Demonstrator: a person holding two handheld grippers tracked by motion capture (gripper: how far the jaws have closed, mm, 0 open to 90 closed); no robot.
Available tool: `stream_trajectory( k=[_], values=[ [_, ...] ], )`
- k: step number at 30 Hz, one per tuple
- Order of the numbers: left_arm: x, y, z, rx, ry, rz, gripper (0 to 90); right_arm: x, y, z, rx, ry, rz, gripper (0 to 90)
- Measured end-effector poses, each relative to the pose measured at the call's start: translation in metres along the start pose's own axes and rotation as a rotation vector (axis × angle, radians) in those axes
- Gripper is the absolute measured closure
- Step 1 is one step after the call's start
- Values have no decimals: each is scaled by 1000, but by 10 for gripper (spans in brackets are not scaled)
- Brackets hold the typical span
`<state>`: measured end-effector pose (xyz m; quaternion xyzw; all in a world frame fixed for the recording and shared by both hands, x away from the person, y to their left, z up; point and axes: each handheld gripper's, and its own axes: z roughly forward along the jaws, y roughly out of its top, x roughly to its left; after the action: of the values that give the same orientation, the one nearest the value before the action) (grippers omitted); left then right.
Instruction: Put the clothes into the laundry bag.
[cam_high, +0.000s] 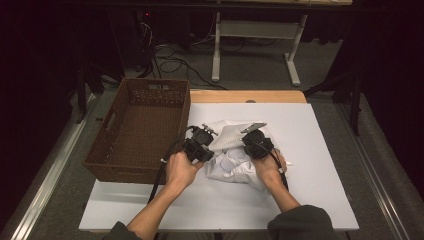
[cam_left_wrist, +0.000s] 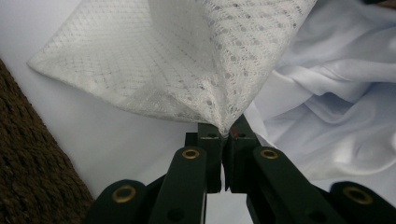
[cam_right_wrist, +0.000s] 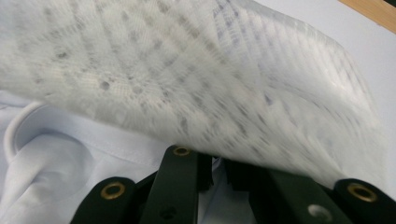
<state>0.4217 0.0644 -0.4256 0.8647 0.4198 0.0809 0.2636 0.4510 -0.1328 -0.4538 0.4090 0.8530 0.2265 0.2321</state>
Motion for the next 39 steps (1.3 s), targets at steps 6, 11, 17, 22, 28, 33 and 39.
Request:
stream_trajectory(
  k=[6,11,17,22,28,33,39],
  values=[
    [4,1,4,1,-12,-21,865,11,0,-10,-40,76,-35,635],
    [4,1,4,2,-10,-24,864,24,-8,-55,-125,108,-85,529],
    [5,1,5,3,-9,-30,863,45,-18,-82,-164,161,-156,517],
    [2,1,4,-5,-10,-34,861,70,-24,-63,-88,220,-233,443],
    [0,1,4,-10,-14,-31,861,74,-22,-17,32,190,-235,491],
    [2,-1,3,-10,-20,-22,862,64,-14,-20,0,171,-238,860],
    [0,-2,-2,-18,-28,-15,866,21,-8,-23,-18,81,-112,875]
  ],
)
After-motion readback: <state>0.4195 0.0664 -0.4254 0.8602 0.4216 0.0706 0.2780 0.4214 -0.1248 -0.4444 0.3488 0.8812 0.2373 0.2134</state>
